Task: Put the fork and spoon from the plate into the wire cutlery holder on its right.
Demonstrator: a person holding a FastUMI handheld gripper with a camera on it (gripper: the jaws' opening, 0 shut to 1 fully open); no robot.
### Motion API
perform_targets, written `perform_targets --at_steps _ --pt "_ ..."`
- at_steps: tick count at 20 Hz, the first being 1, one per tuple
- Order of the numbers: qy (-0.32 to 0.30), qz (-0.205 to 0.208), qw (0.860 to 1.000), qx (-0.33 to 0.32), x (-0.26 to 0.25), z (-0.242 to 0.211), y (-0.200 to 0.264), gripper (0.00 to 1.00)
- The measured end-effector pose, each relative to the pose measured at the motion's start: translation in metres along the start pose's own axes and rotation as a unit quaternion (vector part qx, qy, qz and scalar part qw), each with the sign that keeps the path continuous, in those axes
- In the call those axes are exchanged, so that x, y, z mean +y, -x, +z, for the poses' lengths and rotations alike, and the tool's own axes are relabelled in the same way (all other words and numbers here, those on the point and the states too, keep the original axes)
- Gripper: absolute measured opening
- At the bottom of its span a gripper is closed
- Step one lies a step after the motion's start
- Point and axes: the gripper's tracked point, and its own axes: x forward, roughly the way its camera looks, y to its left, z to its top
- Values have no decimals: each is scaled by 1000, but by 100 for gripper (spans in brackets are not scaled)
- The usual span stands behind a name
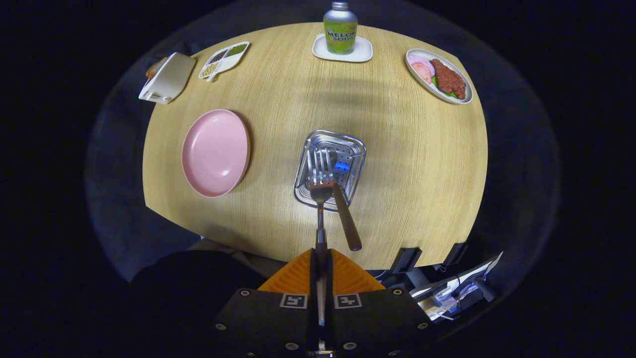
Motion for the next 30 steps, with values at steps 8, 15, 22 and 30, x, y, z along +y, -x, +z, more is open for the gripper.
perform_targets --at_steps 8,15,22,30 --pt "-34 29 997 71 -3 19 -12 9" --pt "-78 38 996 26 -2 42 -11 10" --pt "-144 56 975 -162 10 90 25 10" --pt "-144 53 891 -428 36 131 137 15"
